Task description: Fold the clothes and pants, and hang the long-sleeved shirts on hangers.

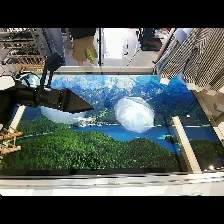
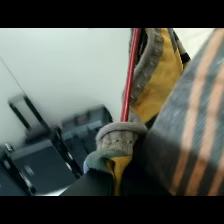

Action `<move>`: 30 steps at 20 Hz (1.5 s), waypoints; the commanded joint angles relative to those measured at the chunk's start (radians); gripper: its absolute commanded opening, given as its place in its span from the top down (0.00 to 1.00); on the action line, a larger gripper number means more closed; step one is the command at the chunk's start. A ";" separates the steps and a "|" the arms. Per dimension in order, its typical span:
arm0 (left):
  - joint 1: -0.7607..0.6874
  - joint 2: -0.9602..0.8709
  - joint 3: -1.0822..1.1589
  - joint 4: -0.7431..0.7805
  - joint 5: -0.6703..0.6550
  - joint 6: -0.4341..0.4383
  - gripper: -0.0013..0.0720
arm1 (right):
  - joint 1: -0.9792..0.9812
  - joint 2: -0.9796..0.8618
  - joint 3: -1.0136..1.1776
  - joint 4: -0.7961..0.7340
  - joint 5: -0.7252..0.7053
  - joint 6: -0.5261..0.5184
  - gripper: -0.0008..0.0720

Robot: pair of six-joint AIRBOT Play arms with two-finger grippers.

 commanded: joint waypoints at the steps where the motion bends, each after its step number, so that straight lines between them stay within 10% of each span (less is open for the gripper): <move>1: -0.001 0.001 0.000 -0.002 -0.004 0.000 0.33 | 0.006 0.010 0.000 0.006 -0.414 -0.083 0.97; 30: -0.001 0.000 0.000 -0.002 -0.036 0.000 0.33 | 0.019 0.011 -0.033 -0.087 -0.097 -0.117 0.96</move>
